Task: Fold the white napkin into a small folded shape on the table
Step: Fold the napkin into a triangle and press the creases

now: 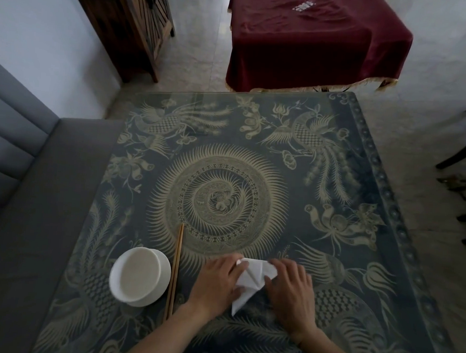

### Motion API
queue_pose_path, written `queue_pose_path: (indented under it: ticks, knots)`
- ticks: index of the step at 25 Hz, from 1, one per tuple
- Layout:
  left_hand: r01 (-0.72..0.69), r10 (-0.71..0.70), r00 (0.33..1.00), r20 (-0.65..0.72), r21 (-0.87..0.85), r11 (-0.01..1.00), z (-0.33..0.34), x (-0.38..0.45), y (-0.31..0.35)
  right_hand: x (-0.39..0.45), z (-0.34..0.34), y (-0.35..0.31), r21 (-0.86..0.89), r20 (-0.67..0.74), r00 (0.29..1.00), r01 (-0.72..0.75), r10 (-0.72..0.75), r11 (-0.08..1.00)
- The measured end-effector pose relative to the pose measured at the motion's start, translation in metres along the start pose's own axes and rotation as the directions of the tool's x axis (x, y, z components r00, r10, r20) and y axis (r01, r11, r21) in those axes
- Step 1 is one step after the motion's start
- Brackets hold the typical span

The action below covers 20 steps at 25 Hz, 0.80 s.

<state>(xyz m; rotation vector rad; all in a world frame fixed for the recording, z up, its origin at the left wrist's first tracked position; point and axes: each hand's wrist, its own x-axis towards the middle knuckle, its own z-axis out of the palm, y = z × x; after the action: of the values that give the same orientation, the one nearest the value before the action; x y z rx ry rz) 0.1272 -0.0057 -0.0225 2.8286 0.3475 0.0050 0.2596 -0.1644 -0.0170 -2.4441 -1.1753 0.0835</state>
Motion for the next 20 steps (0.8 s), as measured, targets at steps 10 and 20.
queue_pose_path:
  ticks: [10,20]
  knots:
    - [-0.154,0.091,0.952,0.293,0.2,0.968,0.006,-0.001,-0.013,-0.018,0.022,0.001,-0.183,0.356,0.932,0.14,-0.067,0.973]
    - [-0.104,0.022,0.924,0.383,0.196,0.975,0.008,-0.015,-0.028,-0.01,0.01,0.042,-0.279,0.37,0.929,0.1,0.011,0.955]
